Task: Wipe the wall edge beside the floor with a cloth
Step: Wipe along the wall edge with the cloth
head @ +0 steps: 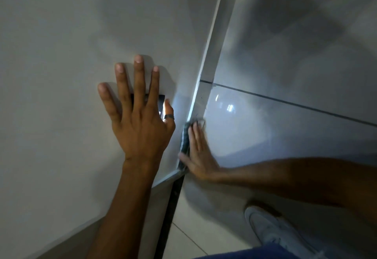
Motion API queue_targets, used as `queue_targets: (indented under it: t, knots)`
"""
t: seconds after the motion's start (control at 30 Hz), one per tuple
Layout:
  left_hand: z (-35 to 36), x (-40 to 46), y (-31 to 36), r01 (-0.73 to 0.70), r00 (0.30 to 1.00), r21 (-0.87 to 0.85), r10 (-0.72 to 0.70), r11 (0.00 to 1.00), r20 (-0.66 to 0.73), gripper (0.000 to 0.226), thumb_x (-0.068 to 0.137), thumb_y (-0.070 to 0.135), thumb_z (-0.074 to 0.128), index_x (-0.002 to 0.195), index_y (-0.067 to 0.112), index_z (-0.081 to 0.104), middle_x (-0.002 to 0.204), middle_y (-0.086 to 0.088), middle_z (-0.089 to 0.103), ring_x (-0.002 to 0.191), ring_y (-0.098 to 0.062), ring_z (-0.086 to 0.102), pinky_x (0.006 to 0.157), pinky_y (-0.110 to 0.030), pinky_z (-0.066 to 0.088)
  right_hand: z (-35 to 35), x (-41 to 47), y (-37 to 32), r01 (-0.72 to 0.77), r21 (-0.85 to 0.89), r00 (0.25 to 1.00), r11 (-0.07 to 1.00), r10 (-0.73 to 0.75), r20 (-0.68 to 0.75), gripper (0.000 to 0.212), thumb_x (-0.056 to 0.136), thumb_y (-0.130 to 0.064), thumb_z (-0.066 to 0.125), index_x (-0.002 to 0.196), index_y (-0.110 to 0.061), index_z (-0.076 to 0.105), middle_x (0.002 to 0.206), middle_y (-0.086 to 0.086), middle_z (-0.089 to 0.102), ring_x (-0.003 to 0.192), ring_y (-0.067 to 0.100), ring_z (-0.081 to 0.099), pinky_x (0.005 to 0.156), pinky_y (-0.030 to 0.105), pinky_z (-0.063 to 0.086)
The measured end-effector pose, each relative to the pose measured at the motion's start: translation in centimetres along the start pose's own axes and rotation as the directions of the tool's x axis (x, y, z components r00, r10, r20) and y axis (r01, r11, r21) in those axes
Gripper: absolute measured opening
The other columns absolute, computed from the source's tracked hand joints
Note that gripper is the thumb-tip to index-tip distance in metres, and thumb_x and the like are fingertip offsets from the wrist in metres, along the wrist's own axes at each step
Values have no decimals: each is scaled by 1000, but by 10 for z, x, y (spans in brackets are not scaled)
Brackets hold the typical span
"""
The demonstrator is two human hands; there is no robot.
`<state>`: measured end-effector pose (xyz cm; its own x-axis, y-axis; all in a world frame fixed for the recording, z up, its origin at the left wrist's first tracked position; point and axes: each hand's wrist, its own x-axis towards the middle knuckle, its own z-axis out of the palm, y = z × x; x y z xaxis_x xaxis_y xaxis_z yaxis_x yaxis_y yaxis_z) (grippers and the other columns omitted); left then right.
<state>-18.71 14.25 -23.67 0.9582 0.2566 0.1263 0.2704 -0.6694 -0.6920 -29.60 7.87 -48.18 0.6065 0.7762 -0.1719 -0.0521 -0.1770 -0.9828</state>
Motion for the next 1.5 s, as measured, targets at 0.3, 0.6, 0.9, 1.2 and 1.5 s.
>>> queue_targets:
  t: [0.3,0.6,0.9,1.2,1.5]
  knots:
    - [3,21,8,-19,998,-10,19,1000,52,70,111,44,42,176,30,21,182,-7,15,165,-44,17,128,-67,2,-18,10,8,170,-46,984,984,-167,64,81,108,-59,32,161,-33,-23,169,-11,-36,159,12,-31,134,54,1]
    - [2,21,7,-18,999,-21,18,1000,32,66,110,42,48,173,27,34,178,-10,27,162,-47,25,126,-70,7,-126,177,-23,91,75,752,993,-20,-659,70,106,-47,36,161,-5,29,171,22,27,162,40,18,130,59,18]
    - [-1,29,13,-24,997,11,23,1000,70,69,110,41,47,174,28,28,181,-10,19,164,-46,20,128,-68,3,-32,49,-15,-31,29,974,999,37,-226,87,104,-67,32,166,-26,-15,176,-2,-21,163,13,-20,134,56,9]
    - [9,69,22,-58,997,2,58,998,42,77,108,45,51,176,30,20,184,-5,1,167,-37,2,126,-61,-8,-93,132,-17,126,11,871,992,-105,-480,77,108,-61,25,165,-10,19,176,16,11,165,37,8,132,60,16]
    - [5,94,40,-70,992,24,67,997,105,80,107,47,51,177,30,16,184,-4,-6,167,-35,-6,127,-59,-17,-230,265,-31,113,59,711,992,-40,-702,72,107,-65,22,165,-22,17,175,10,20,165,31,13,131,58,20]
